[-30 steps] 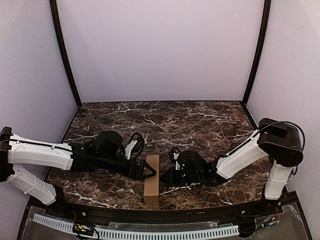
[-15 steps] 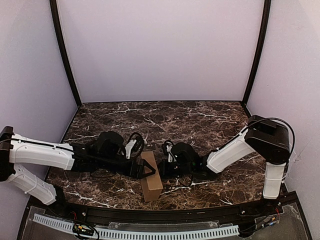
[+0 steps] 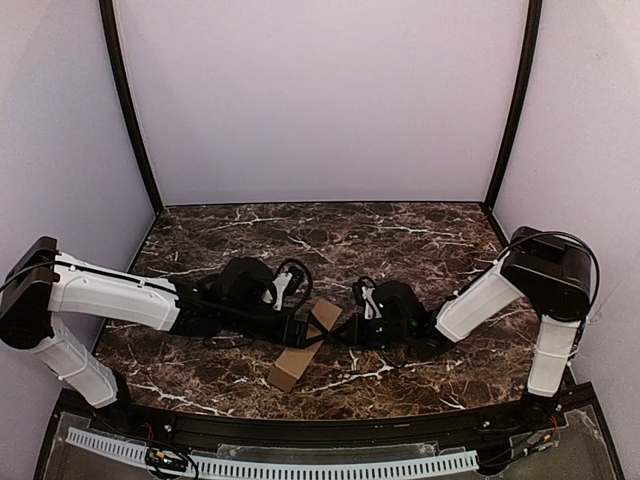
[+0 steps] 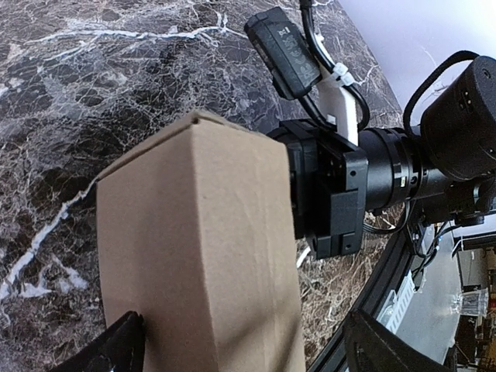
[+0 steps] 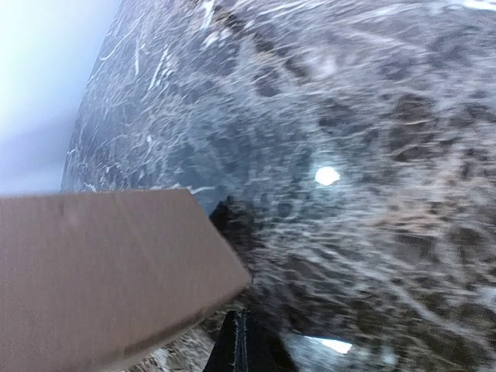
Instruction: Fold the paper box
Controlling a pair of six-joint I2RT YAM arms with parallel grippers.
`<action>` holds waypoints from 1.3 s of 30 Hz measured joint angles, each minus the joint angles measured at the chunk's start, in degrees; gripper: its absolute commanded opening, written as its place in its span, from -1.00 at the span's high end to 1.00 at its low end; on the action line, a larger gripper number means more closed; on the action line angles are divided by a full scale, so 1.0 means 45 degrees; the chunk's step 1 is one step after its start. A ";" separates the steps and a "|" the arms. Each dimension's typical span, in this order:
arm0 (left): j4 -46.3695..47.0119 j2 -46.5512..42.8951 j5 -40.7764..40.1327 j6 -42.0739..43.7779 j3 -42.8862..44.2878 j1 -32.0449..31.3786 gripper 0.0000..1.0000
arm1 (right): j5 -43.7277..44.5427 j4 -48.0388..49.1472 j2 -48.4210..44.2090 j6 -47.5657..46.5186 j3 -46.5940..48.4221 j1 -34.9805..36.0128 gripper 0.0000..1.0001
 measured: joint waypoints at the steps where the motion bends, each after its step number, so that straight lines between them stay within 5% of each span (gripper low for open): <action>1: 0.0015 0.0141 0.0005 0.0010 0.0102 0.0005 -0.77 | 0.0000 0.0000 -0.0136 -0.0063 -0.0160 -0.0117 1.00; 25: -0.0209 0.1394 0.0656 0.0330 0.1608 0.0005 -0.61 | -0.0699 0.1987 0.0277 0.0529 -0.0899 -0.0427 1.00; 39: -0.2229 0.0593 -0.1326 0.0952 0.1588 0.0005 -0.71 | 0.0063 -0.0461 -0.1413 -0.1433 -0.0889 -0.1797 1.00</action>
